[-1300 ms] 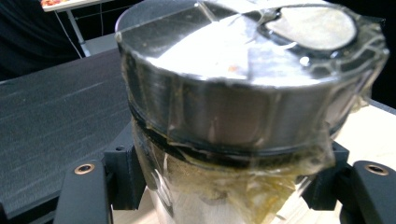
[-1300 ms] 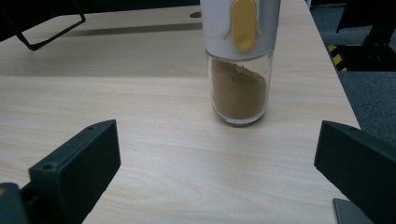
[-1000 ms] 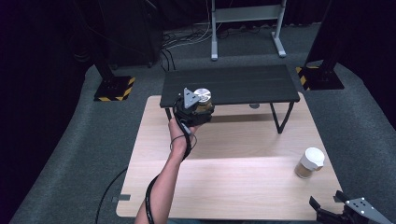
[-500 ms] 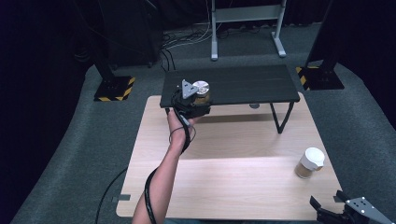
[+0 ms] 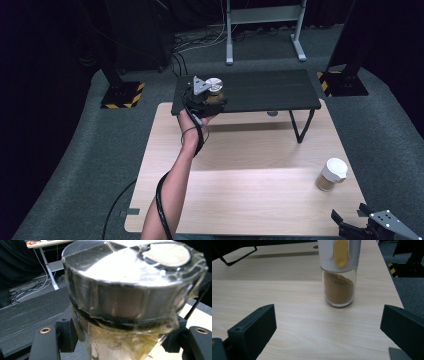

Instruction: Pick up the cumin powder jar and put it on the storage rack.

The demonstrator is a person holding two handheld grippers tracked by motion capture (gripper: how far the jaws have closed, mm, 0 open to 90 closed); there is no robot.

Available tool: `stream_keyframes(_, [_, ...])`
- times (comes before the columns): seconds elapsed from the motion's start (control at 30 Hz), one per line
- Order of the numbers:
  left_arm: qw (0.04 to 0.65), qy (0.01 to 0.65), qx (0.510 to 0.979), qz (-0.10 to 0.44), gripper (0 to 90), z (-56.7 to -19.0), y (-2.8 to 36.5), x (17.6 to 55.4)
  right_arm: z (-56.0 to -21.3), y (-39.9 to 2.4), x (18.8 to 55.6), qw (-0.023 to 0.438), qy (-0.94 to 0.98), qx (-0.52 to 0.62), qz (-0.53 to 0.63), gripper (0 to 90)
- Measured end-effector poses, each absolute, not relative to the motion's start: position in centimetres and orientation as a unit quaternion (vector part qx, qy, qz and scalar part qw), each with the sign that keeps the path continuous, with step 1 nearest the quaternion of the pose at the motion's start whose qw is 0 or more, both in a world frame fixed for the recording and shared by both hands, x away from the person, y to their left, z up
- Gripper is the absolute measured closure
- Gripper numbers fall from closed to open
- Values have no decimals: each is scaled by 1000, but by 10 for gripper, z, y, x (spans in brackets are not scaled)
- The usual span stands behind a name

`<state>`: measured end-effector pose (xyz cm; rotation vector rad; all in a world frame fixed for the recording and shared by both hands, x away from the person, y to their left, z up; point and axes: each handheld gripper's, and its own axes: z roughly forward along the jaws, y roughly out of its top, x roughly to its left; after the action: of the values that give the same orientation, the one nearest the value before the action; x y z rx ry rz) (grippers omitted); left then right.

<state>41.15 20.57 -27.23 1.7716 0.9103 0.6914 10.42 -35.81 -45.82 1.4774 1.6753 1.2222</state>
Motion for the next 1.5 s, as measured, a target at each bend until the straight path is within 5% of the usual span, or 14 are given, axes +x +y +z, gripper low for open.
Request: stream_keyframes(1.5, [480, 409, 728, 271, 308, -283, 181, 455, -462, -362, 103, 292, 629, 559, 454, 0])
